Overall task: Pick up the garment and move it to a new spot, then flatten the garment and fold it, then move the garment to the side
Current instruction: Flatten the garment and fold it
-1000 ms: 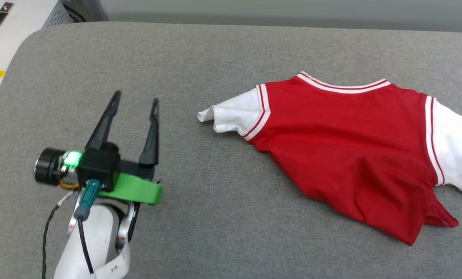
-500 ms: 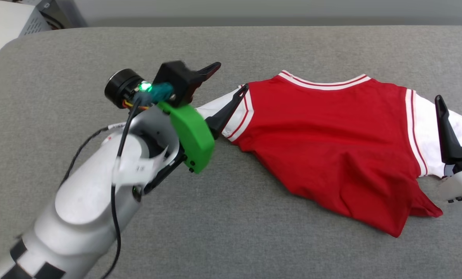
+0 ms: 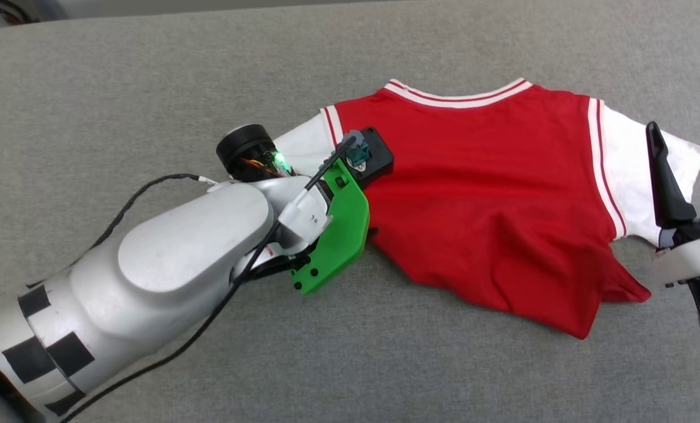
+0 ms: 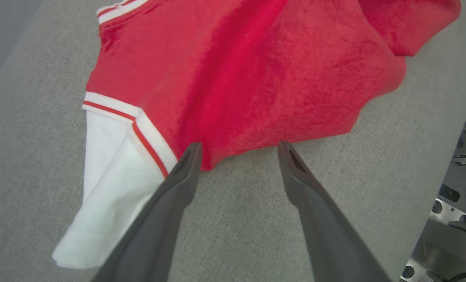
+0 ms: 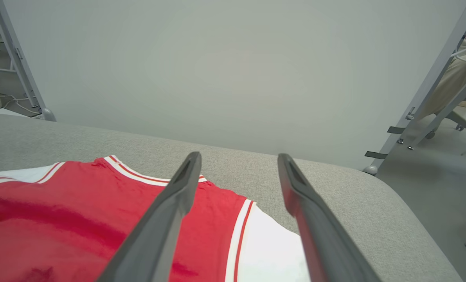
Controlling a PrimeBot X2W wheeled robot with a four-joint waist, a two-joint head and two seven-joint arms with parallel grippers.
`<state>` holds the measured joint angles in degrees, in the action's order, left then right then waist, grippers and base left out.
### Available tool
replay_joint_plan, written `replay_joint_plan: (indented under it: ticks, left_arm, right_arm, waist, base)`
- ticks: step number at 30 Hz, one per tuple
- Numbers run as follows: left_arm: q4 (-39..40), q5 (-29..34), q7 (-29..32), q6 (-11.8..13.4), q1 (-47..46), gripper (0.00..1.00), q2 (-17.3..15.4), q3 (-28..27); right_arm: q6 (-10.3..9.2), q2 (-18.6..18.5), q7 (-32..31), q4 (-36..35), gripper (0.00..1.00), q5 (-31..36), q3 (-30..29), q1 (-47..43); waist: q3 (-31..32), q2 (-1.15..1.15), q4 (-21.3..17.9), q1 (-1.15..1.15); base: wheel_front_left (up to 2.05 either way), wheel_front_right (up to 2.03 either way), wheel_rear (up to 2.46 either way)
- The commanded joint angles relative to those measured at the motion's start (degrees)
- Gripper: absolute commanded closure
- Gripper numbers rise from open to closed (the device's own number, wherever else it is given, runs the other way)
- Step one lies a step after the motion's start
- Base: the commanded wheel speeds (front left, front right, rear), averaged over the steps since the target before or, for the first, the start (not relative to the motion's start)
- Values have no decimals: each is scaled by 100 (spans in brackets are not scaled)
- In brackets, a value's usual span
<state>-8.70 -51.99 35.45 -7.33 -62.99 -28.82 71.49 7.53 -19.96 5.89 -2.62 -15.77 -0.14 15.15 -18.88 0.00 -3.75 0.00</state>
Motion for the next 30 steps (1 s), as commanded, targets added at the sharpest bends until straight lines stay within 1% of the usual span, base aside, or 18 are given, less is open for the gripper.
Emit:
replay_joint_plan:
  ticks: [1, 3, 6, 8, 13, 14, 15, 16, 18, 20, 26, 30]
  left_arm:
    - [-100, 12, 48, -15, -183, 0, 0, 74]
    - [-306, 148, 223, -15, -275, 0, 34, 177]
    - [-320, 388, 518, -15, -99, 0, 56, 183]
    - [-331, 398, 664, -15, 43, 0, 49, 184]
    - [-302, 698, 1142, -15, 404, 0, -78, 185]
    - [-292, 730, 1201, -15, 457, 23, -101, 185]
    - [-282, 770, 1201, -15, 489, 53, -119, 185]
    - [-277, 828, 1166, -15, 520, 100, -128, 185]
    - [-263, 946, 1064, -15, 567, 100, -129, 185]
    - [-271, 1054, 823, -15, 589, 100, -84, 185]
    - [-170, 1550, -46, -15, 555, 100, 2, 185]
    - [-39, 1508, -592, -15, 715, 100, 11, 185]
  right_arm:
    - [-4, 35, 72, 52, 0, -27, 40, 144]
    - [-4, 72, 191, 199, 0, -59, 145, 345]
    - [-4, 96, 279, 323, 0, -91, 204, 468]
    - [-4, 112, 327, 396, 0, -101, 232, 525]
    - [-4, 142, 438, 535, 0, -91, 247, 625]
    - [-4, 145, 450, 554, 0, -88, 250, 636]
    - [-4, 145, 461, 571, 0, -85, 248, 646]
    - [-4, 145, 473, 591, 0, -81, 244, 658]
    - [-4, 146, 490, 625, 0, -69, 236, 676]
    - [-4, 148, 507, 657, 0, -48, 217, 661]
    - [-4, 141, 521, 708, 0, -34, 153, 451]
    - [-4, 131, 497, 709, 0, -56, -17, 188]
  waist:
    - [-261, 0, -233, 0]
    - [-494, 0, -382, 0]
    - [-657, 0, -469, 0]
    - [-745, 0, -506, 0]
    - [-888, 0, -538, 0]
    - [-899, 0, -538, 0]
    - [-910, 0, -534, 0]
    - [-916, 0, -523, 0]
    - [-905, 0, -497, 0]
    - [-844, 0, -441, 0]
    - [-480, 0, -238, 0]
    - [-192, 0, -61, 0]
  base:
    - [0, 0, 0]
    - [0, 0, 0]
    - [0, 0, 0]
    - [0, 0, 0]
    - [0, 0, 0]
    - [0, 0, 0]
    - [0, 0, 0]
    - [0, 0, 0]
    - [0, 0, 0]
    - [0, 0, 0]
    - [0, 0, 0]
    - [0, 0, 0]
